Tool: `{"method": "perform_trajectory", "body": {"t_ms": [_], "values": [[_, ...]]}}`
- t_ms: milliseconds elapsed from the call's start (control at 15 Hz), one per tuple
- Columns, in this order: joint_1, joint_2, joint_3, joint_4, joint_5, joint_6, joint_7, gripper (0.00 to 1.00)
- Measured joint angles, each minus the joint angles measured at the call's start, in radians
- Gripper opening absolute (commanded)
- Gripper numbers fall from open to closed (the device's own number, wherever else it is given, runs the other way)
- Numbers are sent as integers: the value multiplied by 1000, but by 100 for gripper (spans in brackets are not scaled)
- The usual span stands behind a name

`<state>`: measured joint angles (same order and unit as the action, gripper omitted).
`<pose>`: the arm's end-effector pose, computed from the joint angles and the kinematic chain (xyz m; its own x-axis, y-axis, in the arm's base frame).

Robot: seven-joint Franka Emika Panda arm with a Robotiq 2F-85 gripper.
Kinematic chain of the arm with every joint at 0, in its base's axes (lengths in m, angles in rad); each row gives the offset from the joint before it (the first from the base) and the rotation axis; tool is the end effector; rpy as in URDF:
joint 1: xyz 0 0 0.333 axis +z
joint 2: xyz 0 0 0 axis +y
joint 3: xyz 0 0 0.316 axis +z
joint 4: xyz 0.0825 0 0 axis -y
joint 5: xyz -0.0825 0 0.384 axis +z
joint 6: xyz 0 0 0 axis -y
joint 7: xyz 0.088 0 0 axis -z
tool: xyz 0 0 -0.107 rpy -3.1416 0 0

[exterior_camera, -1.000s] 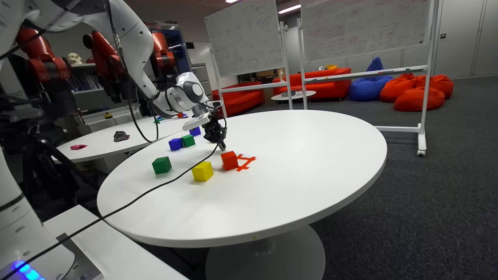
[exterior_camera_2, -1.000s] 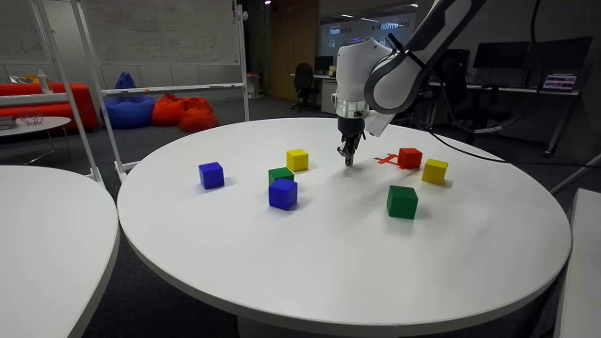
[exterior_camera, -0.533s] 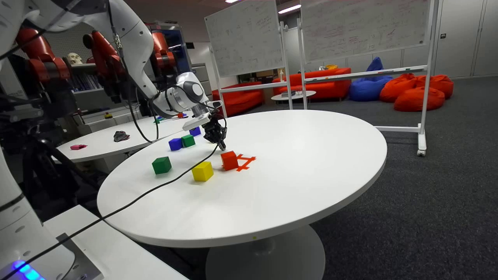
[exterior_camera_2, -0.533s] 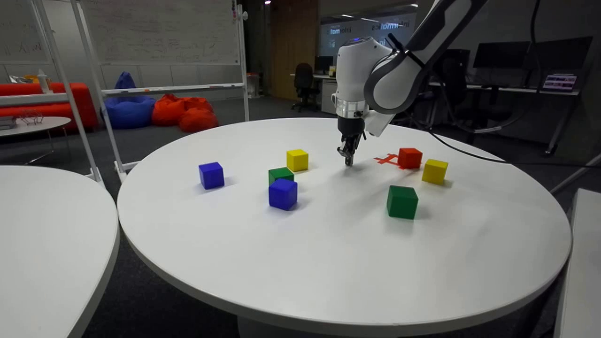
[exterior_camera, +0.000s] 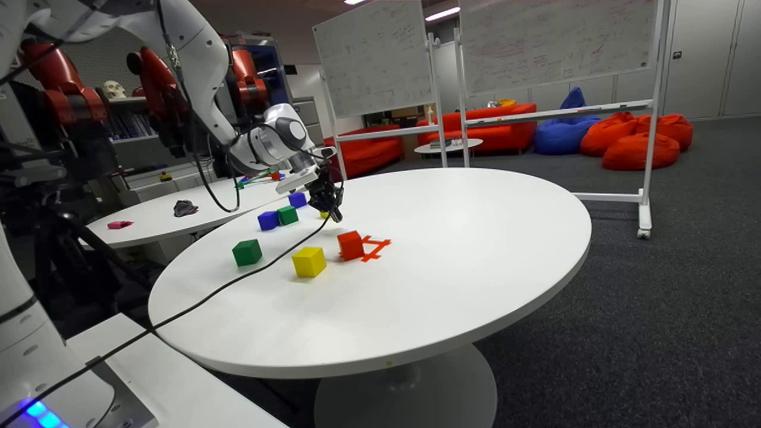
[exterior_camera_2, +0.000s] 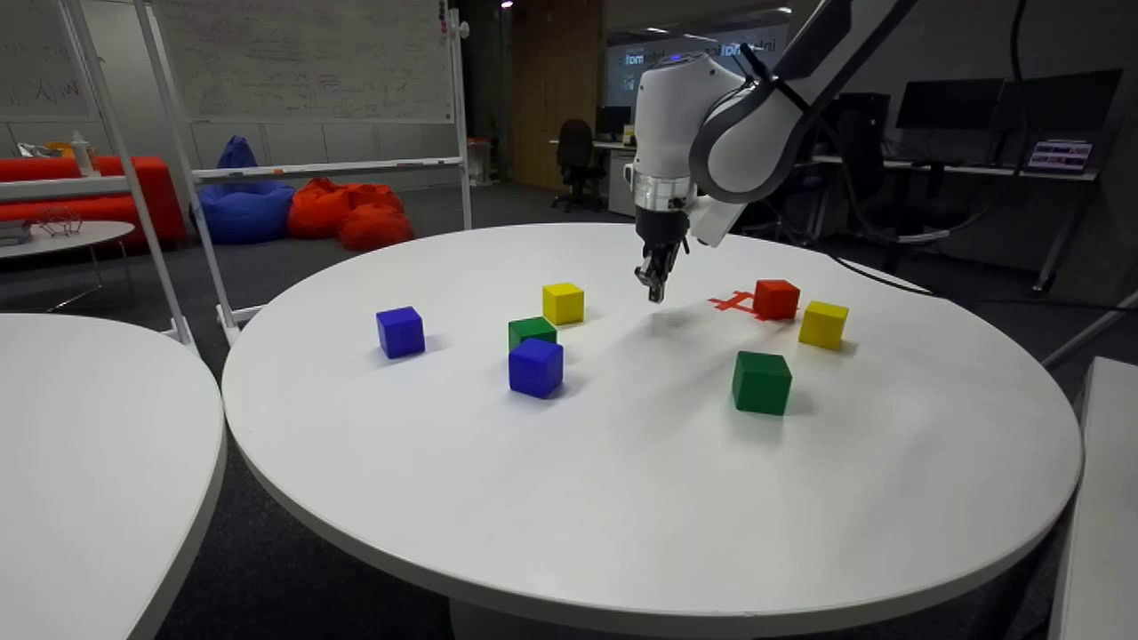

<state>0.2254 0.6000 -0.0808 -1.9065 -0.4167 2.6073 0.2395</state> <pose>0.6295 0.1028 0.1891 0.9537 0.2807 0.1081 0.2447 -0.9330 0.2639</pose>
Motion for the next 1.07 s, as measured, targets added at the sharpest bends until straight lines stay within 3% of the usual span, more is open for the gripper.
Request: {"method": "perform_trajectory", "body": {"t_ms": [400,733,1067], "values": [[50,-273,-28,-212,-105,-6,42,0],[42,-505,-8,-408,-207,-35,132,1],[10,-509,28,-415,-208,-36,133,1]]}}
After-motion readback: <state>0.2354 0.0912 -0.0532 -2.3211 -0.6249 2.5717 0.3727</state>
